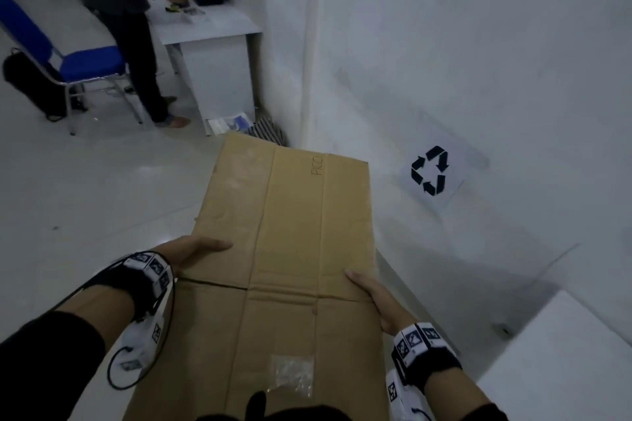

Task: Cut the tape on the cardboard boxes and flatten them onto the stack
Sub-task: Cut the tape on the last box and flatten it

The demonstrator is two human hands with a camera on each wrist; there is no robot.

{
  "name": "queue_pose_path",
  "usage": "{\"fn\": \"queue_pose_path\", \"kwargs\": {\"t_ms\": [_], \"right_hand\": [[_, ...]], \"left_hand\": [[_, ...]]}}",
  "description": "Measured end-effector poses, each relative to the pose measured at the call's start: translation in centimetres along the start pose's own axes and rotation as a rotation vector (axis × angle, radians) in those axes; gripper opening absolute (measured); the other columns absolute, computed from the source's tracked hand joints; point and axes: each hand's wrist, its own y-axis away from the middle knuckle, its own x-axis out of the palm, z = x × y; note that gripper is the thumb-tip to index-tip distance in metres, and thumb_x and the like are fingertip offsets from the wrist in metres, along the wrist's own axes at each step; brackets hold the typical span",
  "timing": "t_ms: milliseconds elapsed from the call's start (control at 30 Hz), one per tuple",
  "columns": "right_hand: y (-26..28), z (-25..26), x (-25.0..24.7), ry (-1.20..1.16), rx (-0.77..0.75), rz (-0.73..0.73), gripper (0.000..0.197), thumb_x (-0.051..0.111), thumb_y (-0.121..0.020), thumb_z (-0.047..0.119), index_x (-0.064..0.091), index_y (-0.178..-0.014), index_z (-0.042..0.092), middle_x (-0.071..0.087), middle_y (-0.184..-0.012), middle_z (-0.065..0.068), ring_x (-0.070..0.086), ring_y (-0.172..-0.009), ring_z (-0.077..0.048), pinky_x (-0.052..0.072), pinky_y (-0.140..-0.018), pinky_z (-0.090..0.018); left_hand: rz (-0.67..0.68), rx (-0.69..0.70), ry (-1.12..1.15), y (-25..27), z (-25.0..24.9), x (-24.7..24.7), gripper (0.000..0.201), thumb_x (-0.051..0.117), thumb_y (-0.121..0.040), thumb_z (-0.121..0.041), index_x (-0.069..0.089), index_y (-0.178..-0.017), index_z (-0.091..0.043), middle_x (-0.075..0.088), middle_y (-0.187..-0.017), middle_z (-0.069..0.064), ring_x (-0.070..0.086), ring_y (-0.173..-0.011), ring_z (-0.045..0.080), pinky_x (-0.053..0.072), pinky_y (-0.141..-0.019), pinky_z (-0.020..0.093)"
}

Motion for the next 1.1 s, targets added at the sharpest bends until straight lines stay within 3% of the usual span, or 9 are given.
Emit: {"fn": "queue_pose_path", "kwargs": {"t_ms": [67,233,333,533,633,733,833,967,1100], "right_hand": [[-1.0,-0.1,-0.7,-0.052,-0.012,-0.071,0.071,0.082,-0.072,0.051,0.061,-0.129,0.013,0.071,-0.119,-0.009,0.067,-0.111,-0.027,0.05,-0.102,-0.048],[-2.9,-1.6,-0.9,-0.198,0.004,-0.263,0.059,0.078,-0.077,0.048,0.065,-0.123,0.014,0.073,-0.113,-0.005,0.07,-0.104,-0.023,0.055,-0.094,-0.042],[-4.3,-2.5,0.2,-0.275,0.035,-0.356,0.053,0.074,-0.078,0.052,0.068,-0.116,0.015,0.074,-0.11,-0.003,0.071,-0.101,-0.022,0.056,-0.088,-0.037],[-9.4,-6.6,3.4,-0.481,0.122,-0.552,0.085,0.083,-0.064,0.062,0.055,-0.13,0.017,0.065,-0.125,-0.006,0.063,-0.112,-0.027,0.05,-0.101,-0.046],[-12.1,-8.9,4.5,-0.55,0.183,-0.608,0.097,0.084,-0.057,0.065,0.054,-0.133,0.014,0.067,-0.122,-0.008,0.066,-0.109,-0.03,0.053,-0.097,-0.048],[-15.1,-11.6,4.8,-0.628,0.242,-0.664,0.103,0.087,-0.051,0.066,0.054,-0.133,0.015,0.068,-0.12,-0.01,0.067,-0.107,-0.033,0.053,-0.095,-0.051],[-18.5,-14.9,4.4,-0.66,0.263,-0.715,0.104,0.088,-0.048,0.066,0.054,-0.132,0.015,0.067,-0.121,-0.01,0.065,-0.109,-0.033,0.051,-0.098,-0.052],[-23.8,-19.8,3.0,-0.665,0.258,-0.772,0.106,0.085,-0.048,0.067,0.053,-0.134,0.013,0.068,-0.119,-0.009,0.065,-0.107,-0.03,0.054,-0.094,-0.046],[-29.6,-25.4,-0.4,-0.644,0.212,-0.805,0.099,0.083,-0.054,0.068,0.056,-0.133,0.015,0.068,-0.121,-0.007,0.066,-0.109,-0.027,0.051,-0.1,-0.047]], "left_hand": [[0.048,-0.004,-0.083,-3.2,-2.6,0.8,0.088,0.092,-0.04,-0.036,0.063,-0.116,-0.002,0.07,-0.108,0.019,0.065,-0.104,0.039,0.049,-0.098,0.05],[0.187,-0.032,-0.28,-11.2,-7.4,3.1,0.068,0.088,-0.057,-0.033,0.065,-0.114,-0.003,0.072,-0.104,0.016,0.066,-0.101,0.035,0.05,-0.097,0.046],[0.294,-0.063,-0.383,-17.2,-9.2,4.0,0.069,0.09,-0.055,-0.031,0.066,-0.112,-0.003,0.073,-0.103,0.015,0.067,-0.099,0.035,0.051,-0.093,0.045],[0.471,-0.135,-0.581,-28.8,-11.4,5.3,0.061,0.085,-0.064,-0.037,0.068,-0.112,-0.004,0.073,-0.105,0.012,0.066,-0.102,0.032,0.047,-0.101,0.045],[0.549,-0.175,-0.662,-33.5,-10.6,6.2,0.064,0.087,-0.063,-0.041,0.068,-0.114,-0.007,0.071,-0.11,0.011,0.065,-0.103,0.031,0.05,-0.096,0.043],[0.575,-0.212,-0.653,-37.3,-8.4,7.4,0.049,0.082,-0.073,-0.025,0.066,-0.113,-0.001,0.07,-0.106,0.015,0.066,-0.096,0.031,0.053,-0.075,0.034],[0.587,-0.254,-0.667,-41.7,-5.0,8.2,0.06,0.087,-0.063,-0.025,0.065,-0.113,-0.001,0.07,-0.107,0.017,0.066,-0.099,0.033,0.054,-0.079,0.036],[0.588,-0.303,-0.673,-48.0,-0.1,9.8,0.043,0.074,-0.081,-0.02,0.063,-0.116,0.002,0.069,-0.11,0.019,0.065,-0.1,0.033,0.052,-0.072,0.033],[0.623,-0.299,-0.683,-55.2,5.3,12.8,0.039,0.069,-0.085,-0.017,0.063,-0.117,0.005,0.067,-0.113,0.022,0.065,-0.098,0.033,0.053,-0.076,0.035]]}}
